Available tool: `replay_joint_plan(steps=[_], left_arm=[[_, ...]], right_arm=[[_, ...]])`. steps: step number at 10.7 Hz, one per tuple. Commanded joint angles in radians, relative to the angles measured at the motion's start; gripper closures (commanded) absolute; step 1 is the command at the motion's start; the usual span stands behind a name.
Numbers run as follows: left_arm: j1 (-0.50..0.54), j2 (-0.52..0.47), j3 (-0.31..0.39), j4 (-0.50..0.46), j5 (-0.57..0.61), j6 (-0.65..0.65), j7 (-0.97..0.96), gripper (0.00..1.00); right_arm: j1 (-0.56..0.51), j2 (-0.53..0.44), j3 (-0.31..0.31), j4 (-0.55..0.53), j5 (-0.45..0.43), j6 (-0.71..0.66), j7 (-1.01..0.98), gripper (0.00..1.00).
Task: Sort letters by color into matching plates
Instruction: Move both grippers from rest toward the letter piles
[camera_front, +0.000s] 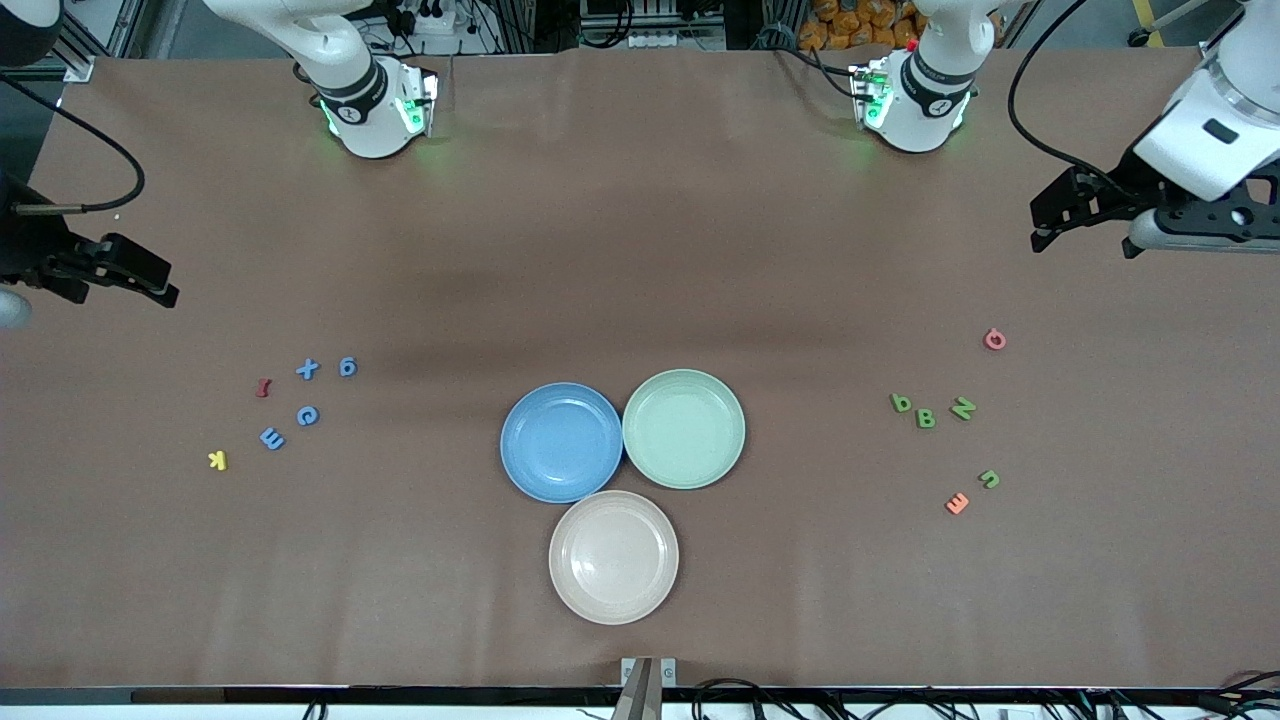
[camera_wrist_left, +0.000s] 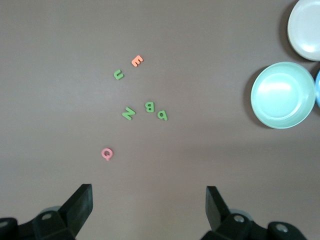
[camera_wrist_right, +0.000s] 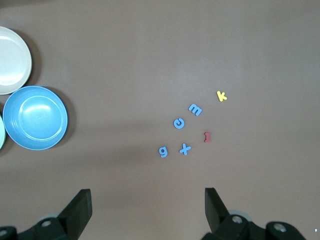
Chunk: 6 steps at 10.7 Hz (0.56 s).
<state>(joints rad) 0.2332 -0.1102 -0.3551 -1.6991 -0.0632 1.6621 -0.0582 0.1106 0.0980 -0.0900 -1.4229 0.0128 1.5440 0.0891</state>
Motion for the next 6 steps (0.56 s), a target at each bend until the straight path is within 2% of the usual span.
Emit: replay_joint_plan(steps=[1,2,5,6], left_arm=[[0.051,0.013,-0.002,-0.046,-0.069,0.01,-0.074,0.0],[0.051,0.027,-0.002,-0.059,-0.066,0.027,-0.075,0.0],[0.054,-0.032,-0.005,-0.297,-0.053,0.219,-0.101,0.0],[0.061,-0.034,-0.005,-0.327,-0.053,0.243,-0.11,0.0]], right_arm=[[0.0,0.005,0.001,-0.004,-0.019,0.03,0.003,0.0],[0.001,0.005,0.001,-0.01,-0.017,0.033,0.003,0.0],[0.0,0.005,0.003,-0.056,-0.017,0.054,0.008,0.0],[-0.002,0.003,0.003,-0.079,-0.016,0.065,0.014,0.0]])
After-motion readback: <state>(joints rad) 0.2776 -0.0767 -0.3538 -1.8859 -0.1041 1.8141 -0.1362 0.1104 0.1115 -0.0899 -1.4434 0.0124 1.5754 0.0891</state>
